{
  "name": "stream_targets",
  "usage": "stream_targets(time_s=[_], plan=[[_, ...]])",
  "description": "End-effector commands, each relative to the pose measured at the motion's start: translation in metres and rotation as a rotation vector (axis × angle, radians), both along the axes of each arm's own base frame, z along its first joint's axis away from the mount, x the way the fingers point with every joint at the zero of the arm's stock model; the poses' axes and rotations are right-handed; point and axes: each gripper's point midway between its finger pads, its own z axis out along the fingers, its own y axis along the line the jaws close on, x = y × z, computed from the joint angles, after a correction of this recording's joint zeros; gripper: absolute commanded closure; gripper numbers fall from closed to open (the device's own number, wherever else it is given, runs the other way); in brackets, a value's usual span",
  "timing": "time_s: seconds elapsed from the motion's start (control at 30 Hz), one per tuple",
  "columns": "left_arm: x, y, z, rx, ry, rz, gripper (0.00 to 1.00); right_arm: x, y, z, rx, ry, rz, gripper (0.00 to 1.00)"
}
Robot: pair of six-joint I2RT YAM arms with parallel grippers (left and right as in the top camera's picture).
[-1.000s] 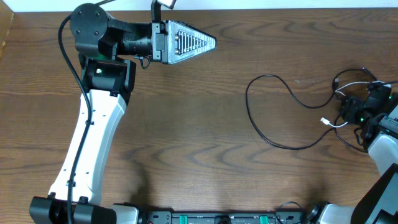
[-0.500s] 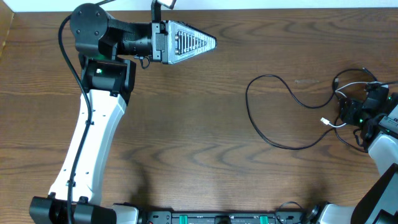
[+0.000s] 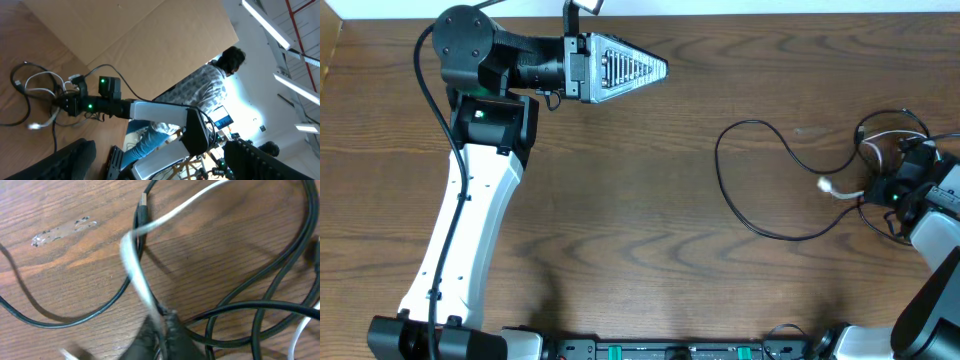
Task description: Untangle cables
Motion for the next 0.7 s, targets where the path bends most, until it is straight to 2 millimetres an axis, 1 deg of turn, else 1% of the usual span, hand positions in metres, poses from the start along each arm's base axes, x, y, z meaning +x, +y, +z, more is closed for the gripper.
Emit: stream_targets(time_s=[0.0,0.07,0.1,0.17,0.2,0.23,0.27,0.3,0.33,0.37,0.43,0.53,0.57,0.6,0.67], plan=[[-0.005,0.001,0.007,0.003,-0.034,-0.017,0.13,0.012,-0.007,0.015,0.017,-0.051,-0.041,0.99],[-0.005,0.001,0.007,0.003,-0.035,-0.017,0.13,0.018,-0.009,0.024,0.02,-0.075,-0.05,0.99],[-0.005,0.001,0.007,0.003,-0.035,-0.017,0.13,0.025,-0.014,0.036,0.028,-0.102,-0.069,0.99],[-0.005,0.001,0.007,0.003,-0.038,-0.017,0.13,0.033,-0.019,0.05,0.036,-0.134,-0.092,0.99],[-0.005,0.001,0.007,0.003,-0.038,-0.017,0.13,0.045,-0.026,0.075,0.042,-0.187,-0.118,0.99],[-0.005,0.001,0.007,0.003,-0.038,-0.017,0.13,0.051,-0.03,0.089,0.04,-0.217,-0.127,0.99],[-0.005,0.001,0.007,0.003,-0.038,-0.017,0.13,0.056,-0.032,0.1,0.034,-0.236,-0.13,0.99],[-0.005,0.001,0.007,0.003,-0.038,-0.017,0.13,0.062,-0.036,0.116,0.02,-0.263,-0.129,0.99],[-0.005,0.001,0.007,0.003,-0.038,-0.017,0.13,0.066,-0.04,0.127,0.007,-0.277,-0.133,0.99],[-0.005,0.001,0.007,0.003,-0.037,-0.017,0.13,0.069,-0.053,0.142,-0.032,-0.281,-0.173,0.99],[-0.005,0.001,0.007,0.003,-0.037,-0.017,0.13,0.066,-0.075,0.156,-0.12,-0.263,-0.25,0.99],[-0.005,0.001,0.007,0.003,-0.037,-0.017,0.13,0.054,-0.106,0.169,-0.248,-0.225,-0.326,0.99],[-0.005,0.001,0.007,0.003,-0.037,-0.017,0.13,0.048,-0.117,0.171,-0.27,-0.216,-0.359,0.99],[-0.005,0.001,0.007,0.003,-0.037,-0.017,0.13,0.034,-0.138,0.172,-0.293,-0.202,-0.425,0.99],[-0.005,0.001,0.007,0.004,-0.033,-0.018,0.13,0.015,-0.162,0.172,-0.311,-0.187,-0.497,0.99]])
